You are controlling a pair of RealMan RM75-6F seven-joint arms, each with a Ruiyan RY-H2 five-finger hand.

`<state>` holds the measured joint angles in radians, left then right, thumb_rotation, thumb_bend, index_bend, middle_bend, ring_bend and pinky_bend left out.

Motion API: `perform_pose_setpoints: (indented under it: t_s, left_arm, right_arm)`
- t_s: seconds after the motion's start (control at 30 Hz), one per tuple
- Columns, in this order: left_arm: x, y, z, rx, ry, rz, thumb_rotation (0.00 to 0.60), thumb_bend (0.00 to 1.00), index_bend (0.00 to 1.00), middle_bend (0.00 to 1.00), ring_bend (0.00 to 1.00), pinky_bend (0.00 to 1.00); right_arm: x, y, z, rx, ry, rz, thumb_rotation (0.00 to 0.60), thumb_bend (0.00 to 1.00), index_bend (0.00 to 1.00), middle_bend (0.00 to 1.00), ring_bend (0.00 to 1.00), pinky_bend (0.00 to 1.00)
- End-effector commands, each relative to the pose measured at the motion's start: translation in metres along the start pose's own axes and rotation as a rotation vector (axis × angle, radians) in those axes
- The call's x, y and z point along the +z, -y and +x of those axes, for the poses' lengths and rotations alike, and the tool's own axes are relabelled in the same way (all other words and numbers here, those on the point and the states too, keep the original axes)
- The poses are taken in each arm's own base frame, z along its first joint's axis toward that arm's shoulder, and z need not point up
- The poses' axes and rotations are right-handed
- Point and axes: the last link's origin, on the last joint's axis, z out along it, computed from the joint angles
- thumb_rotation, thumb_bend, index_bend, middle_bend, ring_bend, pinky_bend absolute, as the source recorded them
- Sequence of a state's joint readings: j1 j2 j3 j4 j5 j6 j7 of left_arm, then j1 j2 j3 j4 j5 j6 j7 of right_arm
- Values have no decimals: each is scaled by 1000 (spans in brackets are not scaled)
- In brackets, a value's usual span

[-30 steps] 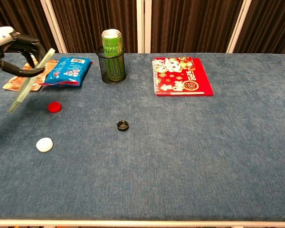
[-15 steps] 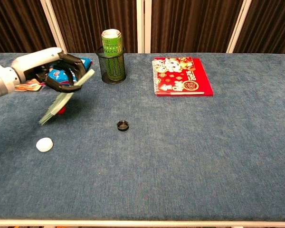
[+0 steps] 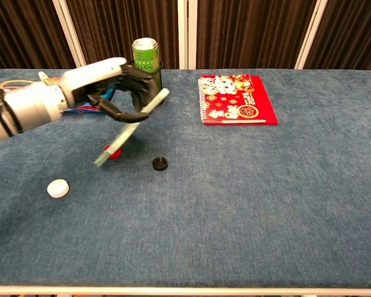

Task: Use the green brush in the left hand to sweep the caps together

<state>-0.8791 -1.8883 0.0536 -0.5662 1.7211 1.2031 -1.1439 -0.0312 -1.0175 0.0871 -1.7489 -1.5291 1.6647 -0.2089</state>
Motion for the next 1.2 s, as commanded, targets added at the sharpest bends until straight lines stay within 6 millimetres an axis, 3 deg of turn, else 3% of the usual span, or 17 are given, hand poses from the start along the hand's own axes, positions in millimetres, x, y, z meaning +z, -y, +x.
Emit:
perform_pose_setpoints:
  t_s: [0.03, 0.17, 0.3, 0.43, 0.53, 0.8, 1.2]
  left_arm:
    - [13, -14, -9, -22, 22, -14, 600, 448, 548, 583, 429, 459]
    - [22, -26, -16, -36, 31, -19, 600, 449, 548, 583, 430, 464]
    - [22, -32, 0, 1, -28, -11, 600, 452, 545, 585, 430, 470]
    - [6, -23, 16, 46, -75, 39, 600, 453, 545, 586, 430, 471]
    - [-8, -9, 17, 60, -99, 104, 600, 454, 545, 586, 430, 469]
    - [-20, 15, -8, 63, -92, 183, 600, 453, 546, 588, 430, 467]
    - [18, -16, -39, -2, -66, 77, 600, 454, 549, 590, 430, 467]
  right_arm:
    - [-1, -2, 0, 3, 0, -4, 600, 255, 0, 87, 0, 0]
    - [-2, -6, -1, 9, -3, -8, 600, 256, 0, 87, 0, 0]
    - [0, -8, -1, 11, -3, -5, 600, 255, 0, 87, 0, 0]
    - [5, -8, -2, 15, 3, 8, 600, 256, 0, 87, 0, 0]
    - [9, -6, -5, 19, 13, 23, 600, 256, 0, 87, 0, 0]
    - [10, -6, -10, 24, 25, 23, 600, 256, 0, 87, 0, 0]
    - [2, -7, -15, 20, 87, 16, 600, 257, 0, 89, 0, 0]
